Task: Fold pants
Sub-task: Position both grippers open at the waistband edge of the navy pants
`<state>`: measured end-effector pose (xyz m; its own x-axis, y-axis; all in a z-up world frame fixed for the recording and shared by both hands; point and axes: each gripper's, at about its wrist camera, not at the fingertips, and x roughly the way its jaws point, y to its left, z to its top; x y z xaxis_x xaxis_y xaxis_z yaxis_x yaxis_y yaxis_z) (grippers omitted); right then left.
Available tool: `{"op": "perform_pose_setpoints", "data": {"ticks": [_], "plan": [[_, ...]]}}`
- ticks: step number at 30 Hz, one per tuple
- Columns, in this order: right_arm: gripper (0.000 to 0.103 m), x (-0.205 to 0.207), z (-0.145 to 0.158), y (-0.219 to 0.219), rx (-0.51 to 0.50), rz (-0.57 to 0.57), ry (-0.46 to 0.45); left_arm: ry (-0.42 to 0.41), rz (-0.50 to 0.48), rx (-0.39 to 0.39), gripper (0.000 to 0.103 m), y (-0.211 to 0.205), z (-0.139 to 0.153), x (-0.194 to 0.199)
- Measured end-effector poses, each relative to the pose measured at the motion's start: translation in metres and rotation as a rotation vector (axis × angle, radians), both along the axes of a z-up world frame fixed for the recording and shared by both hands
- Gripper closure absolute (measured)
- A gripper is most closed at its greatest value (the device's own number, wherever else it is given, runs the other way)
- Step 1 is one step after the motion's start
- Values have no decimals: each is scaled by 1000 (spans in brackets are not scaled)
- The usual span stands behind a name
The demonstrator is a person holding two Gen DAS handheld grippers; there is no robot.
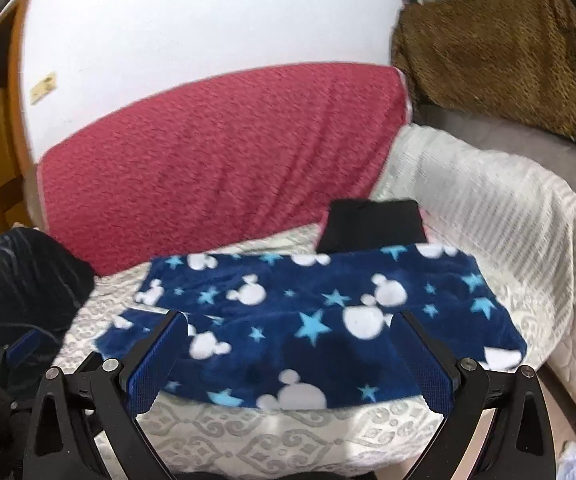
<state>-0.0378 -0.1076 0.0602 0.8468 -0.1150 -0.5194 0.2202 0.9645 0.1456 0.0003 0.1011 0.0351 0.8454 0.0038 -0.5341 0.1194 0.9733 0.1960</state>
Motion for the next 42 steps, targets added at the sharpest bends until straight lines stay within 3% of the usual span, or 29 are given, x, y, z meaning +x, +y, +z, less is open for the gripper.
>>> {"op": "perform_pose_setpoints", "data": {"ticks": [6,9,10,13,17,21,25,28,31,38,42], "plan": [[0,-25,70,0,-81,35,-163,-89,62,50,9,26,50,-5],[0,-22,112,-16,-105,61,-160,-183,57,116,9,24,97,-8],[0,-24,138,-28,-131,50,-168,-214,65,130,9,23,111,-11],[0,-31,175,-52,-193,21,-179,-284,81,119,9,21,172,-18],[0,-29,204,-96,-208,-64,-105,-256,64,50,8,0,243,-21],[0,-14,187,-119,-115,-61,37,-151,-20,-3,3,-39,274,-18],[0,-14,142,-128,-71,-40,158,-115,-108,-15,3,-74,240,-23],[0,-24,114,-134,-53,-45,177,-89,-150,24,3,-98,190,-24],[0,-35,87,-141,-35,-73,159,1,-205,17,3,-111,126,-11],[0,-26,29,-131,-17,-108,183,157,-158,-3,3,-102,21,13],[0,-19,7,-120,6,-127,189,159,-134,-10,3,-87,-3,15]]}}
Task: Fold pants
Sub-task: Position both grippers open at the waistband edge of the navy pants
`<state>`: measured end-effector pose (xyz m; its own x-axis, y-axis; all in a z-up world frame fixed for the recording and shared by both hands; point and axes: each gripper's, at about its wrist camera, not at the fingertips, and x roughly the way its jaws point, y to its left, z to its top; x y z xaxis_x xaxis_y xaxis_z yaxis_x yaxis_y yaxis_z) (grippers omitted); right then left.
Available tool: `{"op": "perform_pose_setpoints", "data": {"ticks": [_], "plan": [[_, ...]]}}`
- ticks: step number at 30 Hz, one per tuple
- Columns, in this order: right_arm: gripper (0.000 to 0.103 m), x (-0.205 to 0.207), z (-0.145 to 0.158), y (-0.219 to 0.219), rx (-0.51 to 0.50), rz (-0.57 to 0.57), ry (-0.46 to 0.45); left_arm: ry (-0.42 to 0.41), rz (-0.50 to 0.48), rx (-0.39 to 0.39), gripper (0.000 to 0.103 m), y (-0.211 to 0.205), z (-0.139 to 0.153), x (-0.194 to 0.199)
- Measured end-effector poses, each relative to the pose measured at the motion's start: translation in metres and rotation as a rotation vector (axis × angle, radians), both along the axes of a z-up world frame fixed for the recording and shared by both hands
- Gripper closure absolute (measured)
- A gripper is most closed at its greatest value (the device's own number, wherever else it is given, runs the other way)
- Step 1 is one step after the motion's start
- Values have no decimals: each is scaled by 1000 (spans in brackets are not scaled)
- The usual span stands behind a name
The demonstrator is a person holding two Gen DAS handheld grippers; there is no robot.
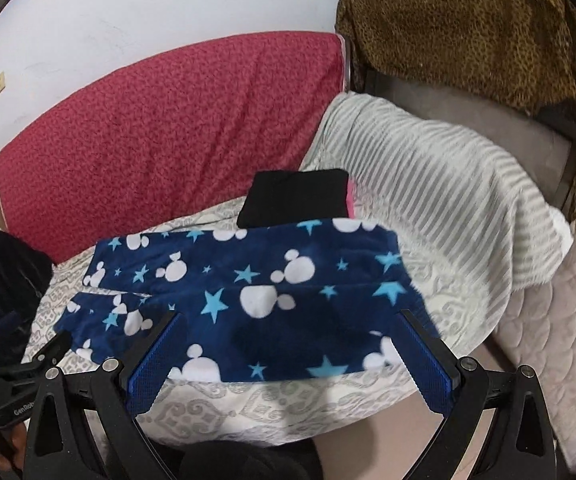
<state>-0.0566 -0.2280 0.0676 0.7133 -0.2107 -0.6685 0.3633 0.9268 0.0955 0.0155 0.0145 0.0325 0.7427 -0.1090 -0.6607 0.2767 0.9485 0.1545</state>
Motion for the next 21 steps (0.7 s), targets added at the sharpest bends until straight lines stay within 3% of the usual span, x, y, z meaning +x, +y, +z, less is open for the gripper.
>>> {"op": "perform_pose_setpoints", "data": {"ticks": [5,21], "plan": [[0,10,-17,10,15,-3,19,-34,13,1,3,19,-5,4],[0,40,-56,37,-3,48,106,41,18,18,3,35,-41,29]]}}
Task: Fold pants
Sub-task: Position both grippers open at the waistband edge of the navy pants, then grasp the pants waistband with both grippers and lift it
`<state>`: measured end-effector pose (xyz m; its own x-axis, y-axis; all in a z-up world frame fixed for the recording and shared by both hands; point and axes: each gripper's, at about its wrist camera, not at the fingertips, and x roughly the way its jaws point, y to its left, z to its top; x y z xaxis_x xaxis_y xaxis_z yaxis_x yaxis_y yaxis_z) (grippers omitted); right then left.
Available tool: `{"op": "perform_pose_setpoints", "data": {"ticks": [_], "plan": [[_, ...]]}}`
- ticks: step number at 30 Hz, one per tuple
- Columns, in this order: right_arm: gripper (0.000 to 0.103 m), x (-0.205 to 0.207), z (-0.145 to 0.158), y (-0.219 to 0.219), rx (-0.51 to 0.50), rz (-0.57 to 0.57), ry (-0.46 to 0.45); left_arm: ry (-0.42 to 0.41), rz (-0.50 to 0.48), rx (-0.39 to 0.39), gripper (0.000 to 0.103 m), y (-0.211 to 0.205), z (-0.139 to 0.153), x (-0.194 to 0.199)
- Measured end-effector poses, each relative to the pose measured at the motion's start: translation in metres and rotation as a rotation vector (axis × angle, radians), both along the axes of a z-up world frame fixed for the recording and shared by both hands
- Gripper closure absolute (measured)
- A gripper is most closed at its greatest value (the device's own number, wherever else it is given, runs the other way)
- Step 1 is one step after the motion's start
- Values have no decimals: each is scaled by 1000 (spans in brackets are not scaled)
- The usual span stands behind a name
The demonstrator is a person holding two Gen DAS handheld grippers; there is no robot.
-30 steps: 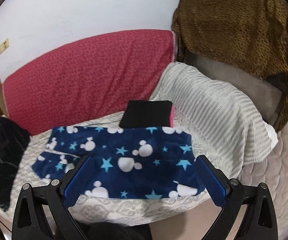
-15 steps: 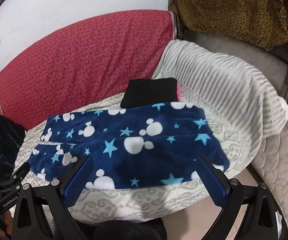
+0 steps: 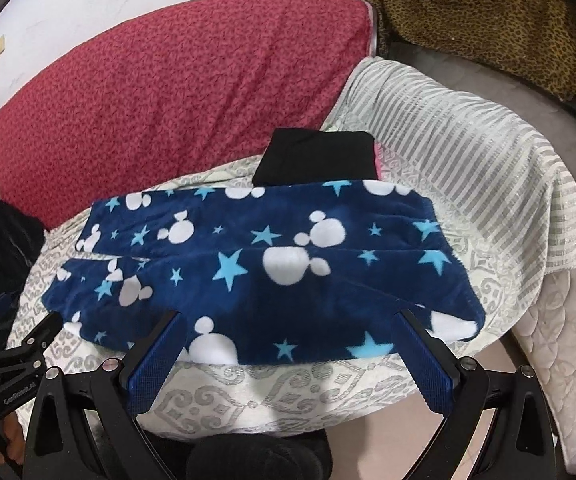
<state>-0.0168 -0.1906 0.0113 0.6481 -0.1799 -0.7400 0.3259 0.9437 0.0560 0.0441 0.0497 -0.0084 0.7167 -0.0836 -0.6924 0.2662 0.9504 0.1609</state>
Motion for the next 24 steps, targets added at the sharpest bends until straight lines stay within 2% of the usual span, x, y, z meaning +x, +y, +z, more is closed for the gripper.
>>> {"op": "perform_pose_setpoints", "data": {"ticks": [5,22,24], "plan": [[0,7,-15,0,33,8,39,17,9,7,3,5,-8,4],[0,11,-42,-14,103,-31,60,60,18,27,3,10,-25,21],[3,11,-45,-16,113,-31,55,69,24,26,3,12,-30,24]]}}
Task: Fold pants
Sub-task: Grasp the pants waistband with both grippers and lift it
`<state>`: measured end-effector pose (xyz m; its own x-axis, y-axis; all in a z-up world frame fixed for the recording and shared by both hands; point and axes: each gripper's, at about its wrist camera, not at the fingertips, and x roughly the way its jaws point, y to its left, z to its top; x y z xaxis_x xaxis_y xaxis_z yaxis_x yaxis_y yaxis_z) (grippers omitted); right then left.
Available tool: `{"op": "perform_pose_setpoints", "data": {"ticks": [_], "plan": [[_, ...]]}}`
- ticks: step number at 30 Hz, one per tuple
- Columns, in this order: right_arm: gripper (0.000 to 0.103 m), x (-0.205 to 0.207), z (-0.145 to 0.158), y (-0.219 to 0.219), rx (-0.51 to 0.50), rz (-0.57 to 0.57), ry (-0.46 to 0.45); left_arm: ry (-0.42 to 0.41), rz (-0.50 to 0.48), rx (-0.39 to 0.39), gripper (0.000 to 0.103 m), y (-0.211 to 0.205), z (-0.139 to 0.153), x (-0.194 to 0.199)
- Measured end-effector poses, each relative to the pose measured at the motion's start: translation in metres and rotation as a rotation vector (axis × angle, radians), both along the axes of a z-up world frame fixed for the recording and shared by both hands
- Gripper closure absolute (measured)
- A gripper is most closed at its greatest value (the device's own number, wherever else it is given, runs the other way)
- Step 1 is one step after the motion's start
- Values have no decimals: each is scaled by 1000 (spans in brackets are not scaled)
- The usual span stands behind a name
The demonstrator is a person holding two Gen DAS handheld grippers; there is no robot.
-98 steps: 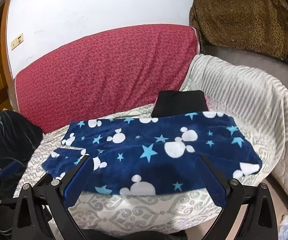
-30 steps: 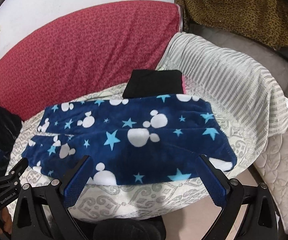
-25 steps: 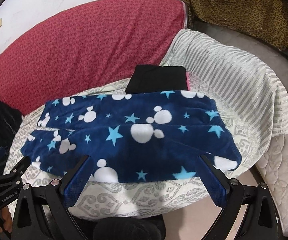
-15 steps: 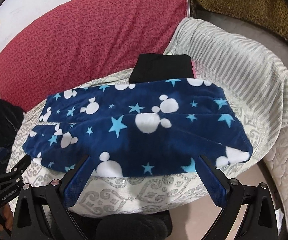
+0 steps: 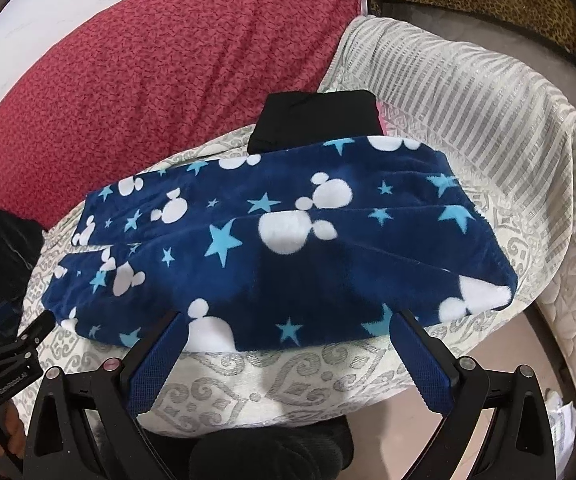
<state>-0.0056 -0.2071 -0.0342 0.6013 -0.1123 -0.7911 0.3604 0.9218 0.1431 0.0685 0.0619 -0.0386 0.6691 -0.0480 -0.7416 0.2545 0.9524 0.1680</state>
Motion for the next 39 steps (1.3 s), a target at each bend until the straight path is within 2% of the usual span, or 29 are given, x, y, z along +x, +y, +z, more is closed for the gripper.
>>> {"op": "perform_pose_setpoints", "data": {"ticks": [2,4,6,8,9,12,16,19,25,26,27,29,31,33,34,36,37,38,39], "plan": [[6,0,-6,-4,18,-4,-5,28,22,-18,3,9,-9,8],[19,-1,-13,-11,55,-12,-3,74,49,-45,3,20,-20,16],[36,-2,-28,-24,146,-24,6,147,95,-93,3,42,-36,27],[44,-5,-44,-38,242,-60,15,203,142,-131,3,61,-50,33],[46,-7,-52,-47,295,-85,21,223,166,-148,3,70,-55,37],[45,-16,-75,-77,429,-181,33,257,240,-186,4,99,-69,46],[45,-30,-95,-112,503,-296,31,290,328,-260,6,132,-82,61],[44,-31,-106,-127,552,-326,46,327,369,-329,7,147,-92,72],[43,-20,-125,-136,578,-348,55,375,382,-395,7,150,-109,94],[42,-17,-128,-136,583,-348,52,391,386,-403,7,150,-113,97],[36,-15,-130,-137,588,-350,46,408,395,-415,7,150,-118,102],[28,-13,-129,-139,604,-362,10,424,404,-446,13,151,-125,109],[27,-12,-124,-141,580,-390,-20,437,428,-454,16,151,-132,115],[27,-12,-120,-141,539,-406,-47,408,447,-439,20,150,-132,119],[27,-11,-117,-141,515,-407,-56,403,448,-433,23,150,-132,120],[29,-6,-119,-141,491,-402,-40,386,445,-416,37,150,-132,124],[31,-4,-121,-142,488,-405,-39,382,446,-409,54,150,-132,126],[46,-4,-121,-143,465,-423,-51,384,450,-409,77,152,-133,127],[83,-3,-120,-143,443,-429,-46,391,456,-419,88,155,-134,129]]}}
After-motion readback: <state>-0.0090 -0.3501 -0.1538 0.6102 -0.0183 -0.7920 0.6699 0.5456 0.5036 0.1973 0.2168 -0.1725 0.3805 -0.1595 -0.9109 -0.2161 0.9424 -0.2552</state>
